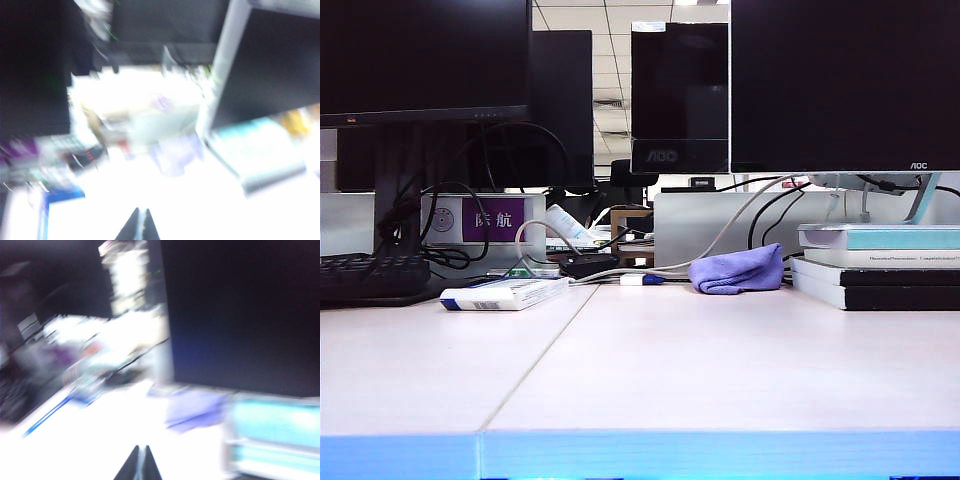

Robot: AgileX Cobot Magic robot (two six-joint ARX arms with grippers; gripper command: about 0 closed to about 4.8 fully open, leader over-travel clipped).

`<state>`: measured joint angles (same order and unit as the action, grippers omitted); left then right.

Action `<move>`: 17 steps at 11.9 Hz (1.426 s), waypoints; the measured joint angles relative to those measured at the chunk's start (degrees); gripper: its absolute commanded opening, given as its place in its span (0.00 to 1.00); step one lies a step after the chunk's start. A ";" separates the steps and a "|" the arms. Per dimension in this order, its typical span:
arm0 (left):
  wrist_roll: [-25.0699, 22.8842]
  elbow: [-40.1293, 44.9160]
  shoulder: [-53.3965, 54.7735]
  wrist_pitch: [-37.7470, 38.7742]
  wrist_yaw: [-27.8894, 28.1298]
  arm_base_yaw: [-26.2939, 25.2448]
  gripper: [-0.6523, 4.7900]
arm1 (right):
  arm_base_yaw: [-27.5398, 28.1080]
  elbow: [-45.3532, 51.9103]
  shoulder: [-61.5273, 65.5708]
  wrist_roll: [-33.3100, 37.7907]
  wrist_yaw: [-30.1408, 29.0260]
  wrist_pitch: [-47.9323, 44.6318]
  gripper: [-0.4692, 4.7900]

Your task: Wipe the table from front to back using the rag.

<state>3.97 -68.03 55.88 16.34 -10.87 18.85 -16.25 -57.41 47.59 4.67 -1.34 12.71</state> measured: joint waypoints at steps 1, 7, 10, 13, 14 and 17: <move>-0.37 -1.05 1.09 2.43 -0.02 0.55 0.11 | -3.41 -0.66 2.51 -0.04 0.07 0.07 0.09; -1.75 -2.45 4.68 7.08 1.18 5.05 0.11 | -13.84 -1.53 16.11 -1.77 9.46 -5.62 0.09; -1.66 -2.47 9.73 2.60 1.95 8.72 0.11 | -12.46 -1.57 22.23 -2.29 10.21 -12.26 0.09; -1.79 -4.17 12.26 1.81 0.17 9.86 0.11 | -12.22 -1.57 29.44 -2.36 9.29 -16.46 0.09; -2.32 -4.17 12.15 1.81 0.72 9.94 0.11 | -12.17 -1.57 31.26 -2.36 9.29 -17.42 0.09; -3.15 -4.17 12.15 1.86 3.45 9.68 0.11 | -8.68 -1.70 54.60 -7.98 10.51 -44.68 0.09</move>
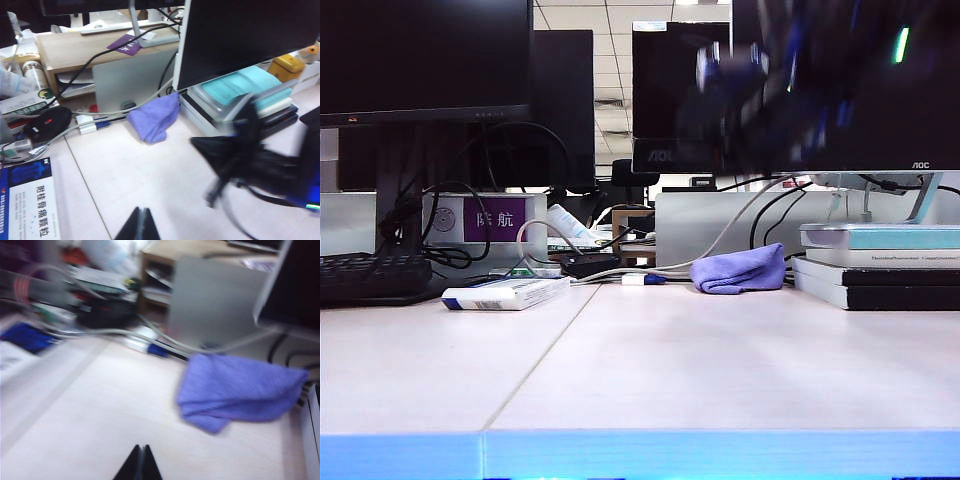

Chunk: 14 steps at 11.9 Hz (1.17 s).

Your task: Wipe the table from front to back using the rag.

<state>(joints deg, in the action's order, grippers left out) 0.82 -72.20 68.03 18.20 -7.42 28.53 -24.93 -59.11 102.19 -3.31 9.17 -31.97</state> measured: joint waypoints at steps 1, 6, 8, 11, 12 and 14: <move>0.00 0.00 -0.02 -0.02 -0.02 0.07 0.11 | 1.64 0.02 4.26 -0.02 0.09 -3.58 0.09; 0.00 0.00 -0.02 -0.81 -0.07 0.07 0.11 | 8.59 -27.71 31.28 -4.11 -3.80 -7.74 0.36; 0.00 -0.02 -0.04 -0.85 -0.07 0.07 0.11 | 9.38 -33.90 35.95 -5.84 -4.63 -3.67 0.19; 0.00 -0.02 -0.02 -0.83 -0.07 0.07 0.11 | 10.08 -38.82 38.77 -10.08 -6.27 -1.05 0.34; 0.00 -0.02 -0.02 -0.83 -0.07 0.07 0.11 | 10.14 -39.87 39.50 -10.14 -6.36 -0.63 0.34; 0.00 -0.02 -0.02 -0.83 -0.07 0.07 0.11 | 11.26 -57.05 48.76 -10.25 -6.38 7.93 0.14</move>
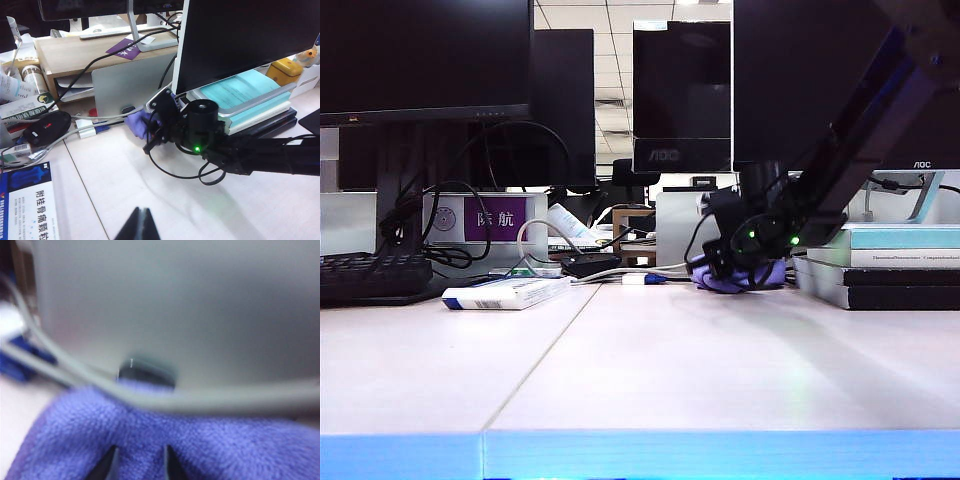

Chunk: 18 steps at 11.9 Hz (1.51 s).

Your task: Wipe the table from front to back using the rag.

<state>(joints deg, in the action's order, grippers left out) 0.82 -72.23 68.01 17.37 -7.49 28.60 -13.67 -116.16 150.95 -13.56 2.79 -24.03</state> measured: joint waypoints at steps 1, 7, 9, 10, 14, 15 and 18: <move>0.00 0.02 0.00 0.02 0.00 0.00 0.11 | 0.11 -0.85 0.66 -0.02 0.04 2.03 0.09; 0.00 0.00 0.00 0.00 0.02 0.00 0.11 | -0.22 -2.08 -1.73 -0.85 3.58 17.16 0.09; 0.00 0.00 0.00 0.02 0.00 0.00 0.11 | -0.33 -2.32 -2.62 -1.31 3.13 21.16 0.09; 0.00 0.00 0.00 0.17 0.00 0.00 0.11 | -0.90 -2.38 -3.17 -1.31 3.32 23.58 0.09; 0.00 0.00 0.00 0.50 0.00 0.00 0.11 | -2.38 -2.69 -3.96 1.53 3.63 27.87 0.09; 0.00 0.00 0.00 0.50 0.00 0.00 0.11 | -2.40 -2.78 -3.98 2.34 3.65 28.28 0.09; 0.00 0.00 0.00 0.50 0.00 0.00 0.11 | -2.49 -2.91 -4.26 4.26 4.37 29.83 0.09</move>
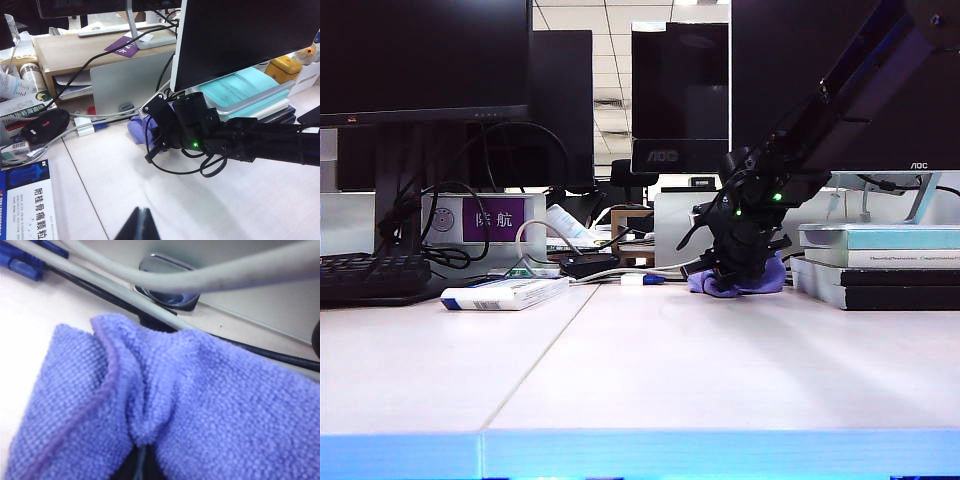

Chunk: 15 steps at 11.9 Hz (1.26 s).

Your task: Wipe the table from front to back using the rag.

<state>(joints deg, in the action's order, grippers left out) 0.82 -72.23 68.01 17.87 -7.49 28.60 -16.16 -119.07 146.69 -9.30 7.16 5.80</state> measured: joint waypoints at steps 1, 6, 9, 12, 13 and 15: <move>0.00 0.00 0.00 0.00 0.00 0.00 0.11 | 0.00 0.00 -0.02 0.02 0.00 0.07 0.09; 0.00 0.00 0.00 0.00 0.00 0.00 0.11 | -0.33 14.67 -7.52 0.04 0.02 -7.56 0.09; 0.00 0.00 0.00 0.00 0.00 0.00 0.11 | -0.37 20.57 -10.99 0.04 -0.83 -9.05 0.09; 0.00 0.00 0.00 0.00 0.00 0.00 0.11 | -0.42 21.03 -12.28 0.04 -1.36 -6.27 0.09; 0.02 0.00 0.00 0.00 0.00 0.00 0.11 | -0.57 21.29 -12.66 0.04 -1.36 -5.70 0.09; 0.00 0.00 -0.02 0.00 0.00 0.00 0.11 | -1.03 21.70 -13.07 1.11 -1.14 -5.27 0.09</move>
<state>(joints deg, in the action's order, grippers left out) 0.82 -72.23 67.99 17.87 -7.49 28.60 -17.19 -97.36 133.62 -8.19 6.02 0.54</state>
